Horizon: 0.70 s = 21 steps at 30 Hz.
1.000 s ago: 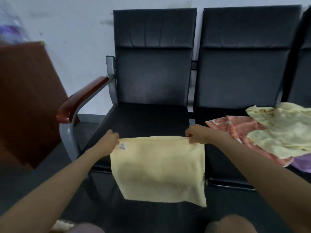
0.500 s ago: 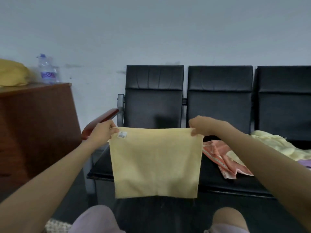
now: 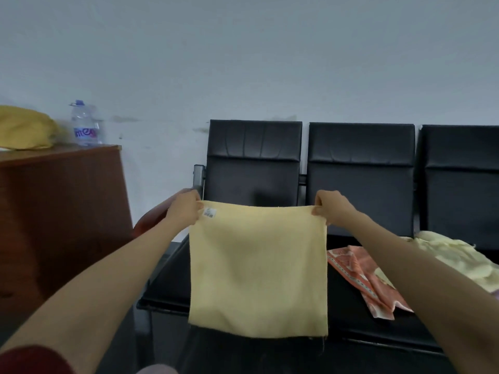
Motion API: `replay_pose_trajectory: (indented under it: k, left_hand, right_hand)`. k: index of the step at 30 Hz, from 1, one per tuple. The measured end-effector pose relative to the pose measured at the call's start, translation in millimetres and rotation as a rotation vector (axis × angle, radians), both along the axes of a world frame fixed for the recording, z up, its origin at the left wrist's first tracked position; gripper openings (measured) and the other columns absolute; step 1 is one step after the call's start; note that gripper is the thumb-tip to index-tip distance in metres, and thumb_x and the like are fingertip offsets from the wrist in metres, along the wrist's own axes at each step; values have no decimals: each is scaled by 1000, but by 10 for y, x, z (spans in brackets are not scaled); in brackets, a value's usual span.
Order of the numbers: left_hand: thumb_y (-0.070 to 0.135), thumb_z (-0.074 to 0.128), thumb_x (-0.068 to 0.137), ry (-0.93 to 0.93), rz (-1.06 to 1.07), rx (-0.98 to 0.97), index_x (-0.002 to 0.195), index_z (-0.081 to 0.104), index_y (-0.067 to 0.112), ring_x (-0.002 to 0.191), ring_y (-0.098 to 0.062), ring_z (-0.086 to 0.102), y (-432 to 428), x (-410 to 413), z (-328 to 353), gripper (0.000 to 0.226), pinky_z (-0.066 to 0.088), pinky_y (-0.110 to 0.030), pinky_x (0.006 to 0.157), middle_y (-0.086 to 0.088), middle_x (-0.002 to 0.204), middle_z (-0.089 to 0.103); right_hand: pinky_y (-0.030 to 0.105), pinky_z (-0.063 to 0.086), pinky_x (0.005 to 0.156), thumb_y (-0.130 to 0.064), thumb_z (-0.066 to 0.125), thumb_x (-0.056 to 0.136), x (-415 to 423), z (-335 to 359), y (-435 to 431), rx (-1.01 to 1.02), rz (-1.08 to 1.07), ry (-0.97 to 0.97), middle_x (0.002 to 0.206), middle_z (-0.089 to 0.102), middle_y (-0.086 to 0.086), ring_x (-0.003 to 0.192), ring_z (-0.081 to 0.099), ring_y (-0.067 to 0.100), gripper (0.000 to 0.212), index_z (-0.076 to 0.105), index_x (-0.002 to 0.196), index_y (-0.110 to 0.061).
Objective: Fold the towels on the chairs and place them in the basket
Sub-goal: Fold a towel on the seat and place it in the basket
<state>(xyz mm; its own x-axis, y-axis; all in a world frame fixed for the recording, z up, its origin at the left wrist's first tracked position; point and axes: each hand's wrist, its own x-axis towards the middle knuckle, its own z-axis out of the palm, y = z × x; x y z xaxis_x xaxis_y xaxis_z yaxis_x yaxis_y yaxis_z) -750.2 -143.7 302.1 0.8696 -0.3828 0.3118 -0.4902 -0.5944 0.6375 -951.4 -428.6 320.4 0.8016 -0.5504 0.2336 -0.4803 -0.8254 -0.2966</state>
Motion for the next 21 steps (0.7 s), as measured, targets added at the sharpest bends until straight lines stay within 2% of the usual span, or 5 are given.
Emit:
replay_pose_trajectory:
  k: [6,10,14,17,21]
  left_hand:
    - [4,39,89,-244,133,-343,89,52,8,75,-26,52,-484,526,404,13,38,-31,59,-9,82,59]
    - [2,40,88,-345,132,-323,87,50,13,73,-22,53,-533,744,392,15,37,-27,55,-5,81,59]
    - [6,46,88,-341,103,-113,89,53,16,79,-27,59,-382,789,-160,13,45,-36,66,-4,86,64]
    - [10,51,87,-345,138,190,92,63,19,101,-30,54,-203,726,-666,16,35,-39,87,-5,94,65]
    - [17,51,87,-12,56,580,93,64,21,106,-23,57,-46,519,-1056,16,37,-36,99,-2,102,65]
  right_hand:
    - [32,33,62,-2,46,91,621,212,-330,-42,-46,-512,88,50,4,75,47,26,12,42,85,-11]
    - [33,34,65,-1,42,93,833,233,-441,-78,-7,-617,94,46,0,77,48,25,12,48,92,-11]
    - [32,40,73,-16,49,96,842,-170,-499,-121,32,-326,107,51,4,93,51,24,13,59,102,-11]
    - [31,36,78,-24,57,93,713,-510,-448,-100,131,91,86,53,-2,104,43,23,13,57,81,-21]
    - [28,36,78,-26,56,93,498,-795,-303,1,300,487,94,57,-2,95,50,19,19,67,104,-14]
